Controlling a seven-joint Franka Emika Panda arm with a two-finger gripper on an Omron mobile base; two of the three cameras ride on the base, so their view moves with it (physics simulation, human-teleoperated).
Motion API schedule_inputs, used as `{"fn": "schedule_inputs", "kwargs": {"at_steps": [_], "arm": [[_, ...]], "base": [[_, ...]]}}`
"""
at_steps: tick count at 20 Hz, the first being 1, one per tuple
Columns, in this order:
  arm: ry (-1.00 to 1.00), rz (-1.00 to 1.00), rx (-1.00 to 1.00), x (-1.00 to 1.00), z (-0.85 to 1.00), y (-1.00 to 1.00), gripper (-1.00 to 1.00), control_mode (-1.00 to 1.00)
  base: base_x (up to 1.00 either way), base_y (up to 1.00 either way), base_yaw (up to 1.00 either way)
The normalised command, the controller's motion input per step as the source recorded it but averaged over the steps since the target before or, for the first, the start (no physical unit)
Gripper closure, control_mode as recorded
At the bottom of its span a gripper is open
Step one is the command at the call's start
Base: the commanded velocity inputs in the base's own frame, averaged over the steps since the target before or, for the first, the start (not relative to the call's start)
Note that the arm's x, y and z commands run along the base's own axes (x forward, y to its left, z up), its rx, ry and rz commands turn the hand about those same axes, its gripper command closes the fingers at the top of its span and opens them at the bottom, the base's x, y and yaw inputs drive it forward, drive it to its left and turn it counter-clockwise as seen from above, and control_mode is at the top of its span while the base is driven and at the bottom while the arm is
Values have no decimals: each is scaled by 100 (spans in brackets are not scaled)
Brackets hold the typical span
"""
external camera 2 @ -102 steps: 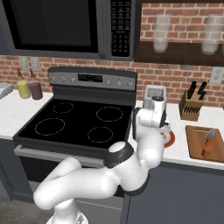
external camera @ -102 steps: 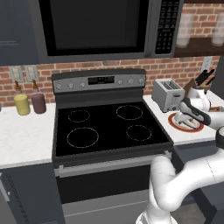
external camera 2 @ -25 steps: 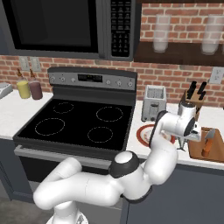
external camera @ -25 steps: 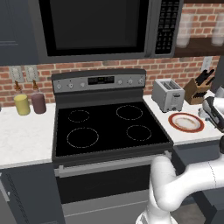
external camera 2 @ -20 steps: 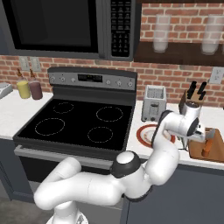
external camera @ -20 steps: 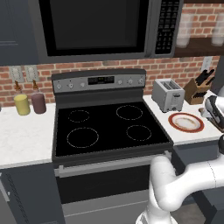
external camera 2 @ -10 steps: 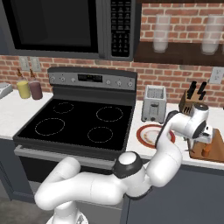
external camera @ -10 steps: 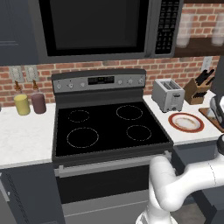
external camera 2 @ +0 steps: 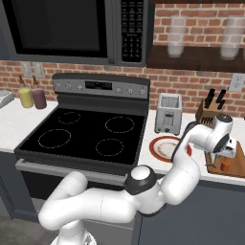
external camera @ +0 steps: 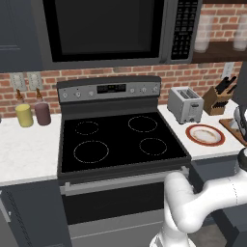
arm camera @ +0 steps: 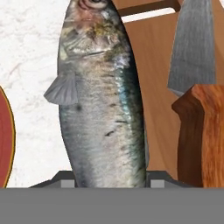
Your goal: Pick up the knife from the drawer and place it on the cutting board. Then place the meat from the plate to the cutting board.
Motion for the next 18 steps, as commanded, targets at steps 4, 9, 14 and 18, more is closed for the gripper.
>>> {"fn": "schedule_inputs", "kwargs": {"at_steps": [4, 9, 14, 18], "arm": [[0, 0, 0, 0, 0, -13, 100, -100], [0, 0, 0, 0, -2, -16, 100, -100], [0, 0, 0, 0, -13, -13, 100, -100], [0, 0, 0, 0, -26, -4, 100, -100]], "base": [[0, 0, 0], [0, 0, 0], [0, 0, 0], [0, 0, 0]]}}
